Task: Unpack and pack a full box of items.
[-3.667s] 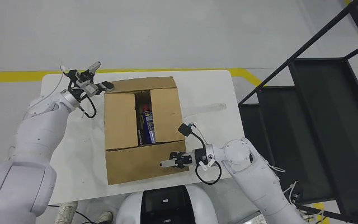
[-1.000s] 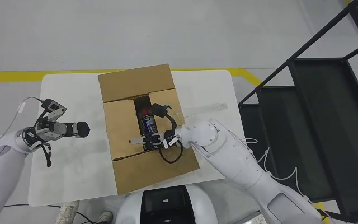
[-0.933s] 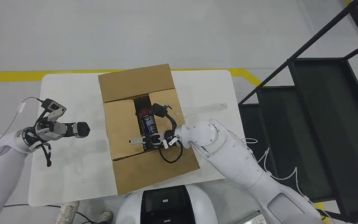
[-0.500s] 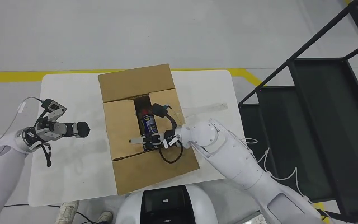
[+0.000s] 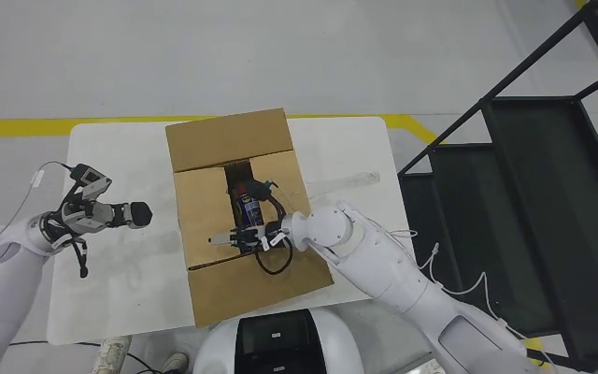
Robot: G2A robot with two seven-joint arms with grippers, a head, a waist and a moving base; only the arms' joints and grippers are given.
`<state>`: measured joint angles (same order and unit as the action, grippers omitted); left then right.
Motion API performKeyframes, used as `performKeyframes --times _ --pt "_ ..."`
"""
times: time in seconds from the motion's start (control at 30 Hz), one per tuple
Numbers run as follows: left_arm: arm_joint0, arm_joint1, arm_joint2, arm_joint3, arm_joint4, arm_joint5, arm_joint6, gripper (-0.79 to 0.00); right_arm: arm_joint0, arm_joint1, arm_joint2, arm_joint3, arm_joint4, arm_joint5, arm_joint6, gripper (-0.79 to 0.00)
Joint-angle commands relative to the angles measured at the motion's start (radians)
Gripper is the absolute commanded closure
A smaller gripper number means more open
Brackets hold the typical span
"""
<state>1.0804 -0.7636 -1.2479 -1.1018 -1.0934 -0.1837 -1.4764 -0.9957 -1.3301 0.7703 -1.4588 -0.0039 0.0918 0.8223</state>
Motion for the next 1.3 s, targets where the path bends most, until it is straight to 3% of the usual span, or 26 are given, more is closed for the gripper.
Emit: performKeyframes --times 0.0,0.17,0.6,1.0,1.27 --pt "0.005 0.0 -0.011 -0.005 0.0 0.0 0.002 -0.785 0.015 -0.011 -0.014 0.031 0.037 -0.032 -0.007 -0.785" --pt "0.023 0.0 -0.045 -0.002 0.002 0.002 0.008 -0.785 0.048 -0.031 -0.027 0.081 0.096 -0.112 -0.037 -0.785" --pt "0.056 0.0 -0.126 -0.034 0.007 -0.008 0.042 -0.785 0.109 -0.064 -0.054 0.018 0.127 -0.243 -0.08 -0.785" --pt "0.157 0.01 -0.304 -0.143 -0.103 -0.012 0.058 -0.785 0.272 -0.197 -0.264 0.235 0.273 -0.349 -0.035 -0.785" --pt "0.174 0.008 -0.304 -0.2 -0.031 0.06 0.055 -0.785 0.332 -0.269 -0.336 0.337 0.282 -0.336 -0.016 -0.785"
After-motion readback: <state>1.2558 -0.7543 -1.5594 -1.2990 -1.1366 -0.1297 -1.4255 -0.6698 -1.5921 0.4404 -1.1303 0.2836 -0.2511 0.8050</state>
